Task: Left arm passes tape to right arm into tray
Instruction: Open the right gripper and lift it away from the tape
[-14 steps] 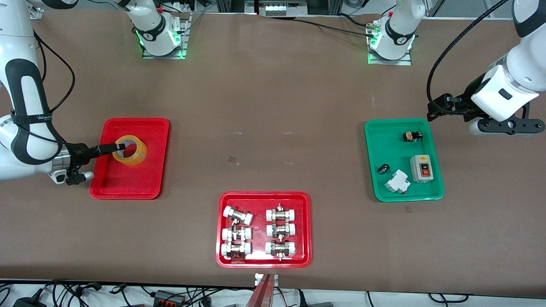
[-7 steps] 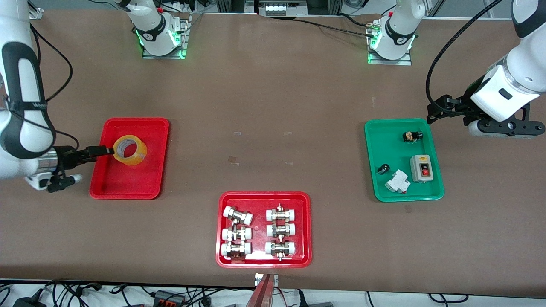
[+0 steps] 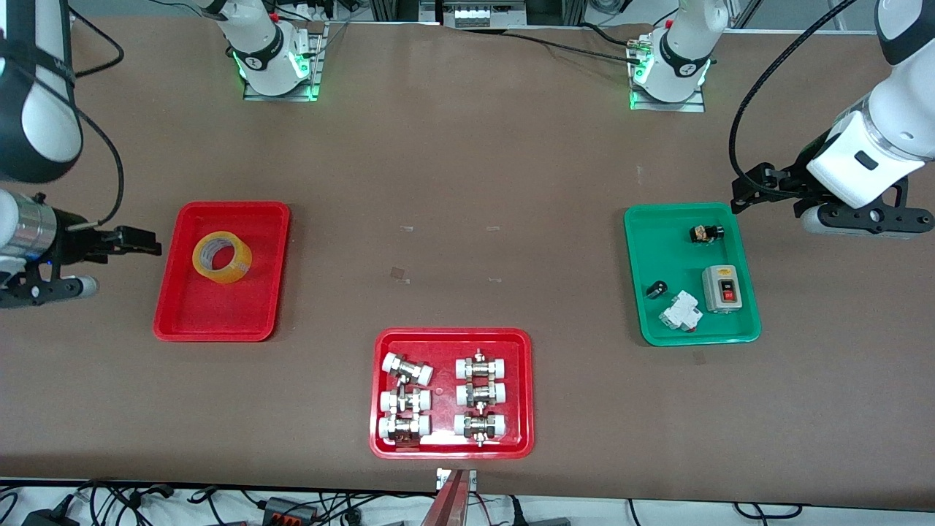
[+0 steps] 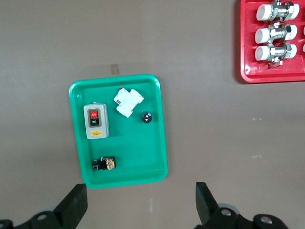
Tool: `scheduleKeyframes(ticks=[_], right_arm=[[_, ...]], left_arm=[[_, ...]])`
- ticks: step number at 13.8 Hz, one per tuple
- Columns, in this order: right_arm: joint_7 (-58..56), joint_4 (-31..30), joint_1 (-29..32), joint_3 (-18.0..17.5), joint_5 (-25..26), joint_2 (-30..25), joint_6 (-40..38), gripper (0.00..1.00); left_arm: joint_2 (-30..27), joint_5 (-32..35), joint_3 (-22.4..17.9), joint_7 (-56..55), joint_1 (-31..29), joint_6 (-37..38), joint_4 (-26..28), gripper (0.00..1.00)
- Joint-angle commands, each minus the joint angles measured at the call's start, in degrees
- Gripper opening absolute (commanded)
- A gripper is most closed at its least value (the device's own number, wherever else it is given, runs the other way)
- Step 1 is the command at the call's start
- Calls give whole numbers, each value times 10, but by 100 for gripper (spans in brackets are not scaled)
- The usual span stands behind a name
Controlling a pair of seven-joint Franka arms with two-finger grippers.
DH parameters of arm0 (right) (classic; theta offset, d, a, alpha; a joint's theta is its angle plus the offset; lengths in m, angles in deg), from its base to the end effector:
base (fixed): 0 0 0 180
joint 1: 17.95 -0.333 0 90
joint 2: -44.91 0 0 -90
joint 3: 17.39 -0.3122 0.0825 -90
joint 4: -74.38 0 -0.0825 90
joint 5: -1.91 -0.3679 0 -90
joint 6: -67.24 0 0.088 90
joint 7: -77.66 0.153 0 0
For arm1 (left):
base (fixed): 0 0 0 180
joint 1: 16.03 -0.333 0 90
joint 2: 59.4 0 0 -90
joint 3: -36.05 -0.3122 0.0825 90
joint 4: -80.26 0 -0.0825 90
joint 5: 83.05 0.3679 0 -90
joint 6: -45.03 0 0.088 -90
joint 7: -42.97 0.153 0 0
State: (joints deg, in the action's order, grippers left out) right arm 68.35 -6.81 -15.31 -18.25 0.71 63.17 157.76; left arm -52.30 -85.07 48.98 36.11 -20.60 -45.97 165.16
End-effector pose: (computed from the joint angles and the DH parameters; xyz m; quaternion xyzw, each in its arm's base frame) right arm 0.6156 -0.0170 0.4599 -0.9948 -0.0644 0.0762 0.0203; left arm 0.5698 -0.0821 0.5497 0.9994 -0.0119 -0.0113 0.0302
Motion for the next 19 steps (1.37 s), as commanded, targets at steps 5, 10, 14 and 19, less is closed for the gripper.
scheduleKeyframes(ticks=[5, 10, 14, 19], right_arm=[[62, 86, 3, 2, 9, -6, -52, 100], [95, 59, -7, 2, 29, -51, -7, 100], [92, 54, -7, 5, 33, -54, 17, 100], [92, -128, -8, 4, 36, -178, 84, 100]], left_arm=[[-9, -11, 3, 16, -7, -8, 10, 100], [-9, -14, 3, 16, -8, -8, 9, 100], [-9, -14, 3, 16, -8, -8, 9, 100], [-8, -16, 3, 16, -8, -9, 8, 100]])
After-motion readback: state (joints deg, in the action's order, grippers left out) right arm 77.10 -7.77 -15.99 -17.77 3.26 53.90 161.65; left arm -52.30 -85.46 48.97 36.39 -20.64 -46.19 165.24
